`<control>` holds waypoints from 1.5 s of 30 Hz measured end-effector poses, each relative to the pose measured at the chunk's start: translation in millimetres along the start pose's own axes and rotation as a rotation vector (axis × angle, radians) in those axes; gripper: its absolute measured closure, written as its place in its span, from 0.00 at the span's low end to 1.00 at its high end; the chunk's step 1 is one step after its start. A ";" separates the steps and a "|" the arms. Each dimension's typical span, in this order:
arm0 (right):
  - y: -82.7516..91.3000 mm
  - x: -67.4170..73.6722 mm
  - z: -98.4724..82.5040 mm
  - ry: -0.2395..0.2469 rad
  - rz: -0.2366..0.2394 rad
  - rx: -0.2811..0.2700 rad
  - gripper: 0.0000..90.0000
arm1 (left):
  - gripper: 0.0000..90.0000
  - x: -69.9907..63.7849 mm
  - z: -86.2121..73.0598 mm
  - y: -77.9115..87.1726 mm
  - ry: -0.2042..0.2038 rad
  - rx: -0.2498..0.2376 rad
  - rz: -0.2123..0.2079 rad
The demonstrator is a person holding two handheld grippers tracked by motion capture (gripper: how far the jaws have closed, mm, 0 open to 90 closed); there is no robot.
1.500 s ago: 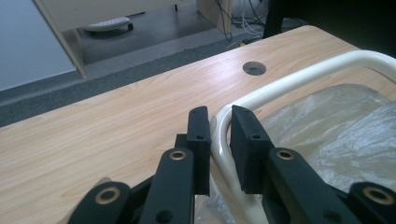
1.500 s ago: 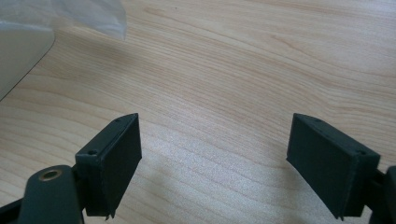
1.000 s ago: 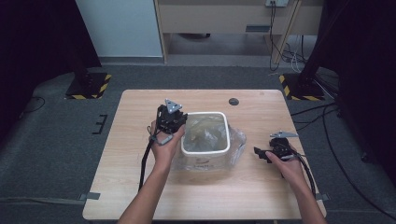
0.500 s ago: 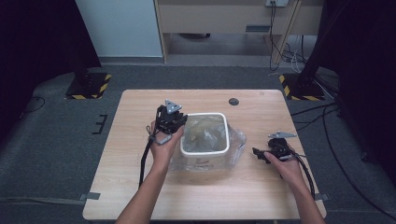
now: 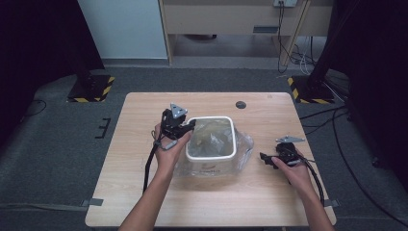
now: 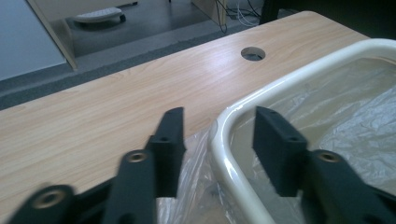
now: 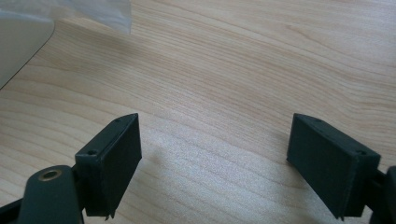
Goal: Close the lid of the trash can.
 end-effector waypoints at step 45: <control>-4.5 4.9 -4.4 0.032 -0.026 -0.025 0.17 | 0.11 82.5 -34.1 25.2 0.024 0.022 -0.014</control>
Point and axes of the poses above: each handheld gripper's, and its own axes: y roughly backward along the jaws, z roughly out of its top, x roughly to its left, the point moved 2 cm from there along -y, roughly forward along the jaws, and after that the axes turned 10 degrees about z, right-handed, at the moved point
